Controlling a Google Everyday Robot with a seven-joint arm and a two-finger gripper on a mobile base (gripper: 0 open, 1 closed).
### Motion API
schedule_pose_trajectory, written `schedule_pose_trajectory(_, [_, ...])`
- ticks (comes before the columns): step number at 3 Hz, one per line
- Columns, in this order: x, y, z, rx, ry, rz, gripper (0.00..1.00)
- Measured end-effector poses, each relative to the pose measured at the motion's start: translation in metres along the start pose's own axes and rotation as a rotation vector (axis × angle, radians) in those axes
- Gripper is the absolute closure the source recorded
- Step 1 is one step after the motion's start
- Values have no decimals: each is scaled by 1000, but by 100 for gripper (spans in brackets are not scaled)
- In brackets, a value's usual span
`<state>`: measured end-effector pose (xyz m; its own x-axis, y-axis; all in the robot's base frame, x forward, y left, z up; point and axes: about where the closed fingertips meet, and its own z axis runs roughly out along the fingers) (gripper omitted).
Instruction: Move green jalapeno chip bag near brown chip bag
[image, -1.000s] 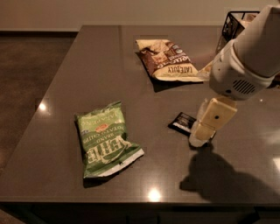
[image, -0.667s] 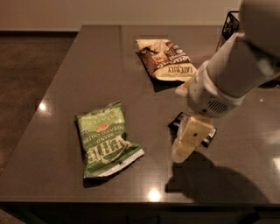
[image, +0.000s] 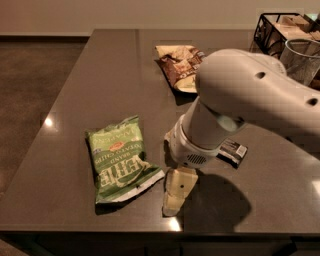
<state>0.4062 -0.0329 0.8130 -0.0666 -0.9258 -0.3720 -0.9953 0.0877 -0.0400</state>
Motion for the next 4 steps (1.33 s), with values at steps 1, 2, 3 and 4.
schedule_pose_trajectory(1, [-16,3,11,-10,-9,-19,0])
schedule_pose_trajectory(2, [-43,9,18,-23,-40,-46,0])
schedule_pose_trajectory(3, [-72,15,20,-38,-65,-73,0])
schedule_pose_trajectory(4, [-90,15,20,-47,-79,-91,0])
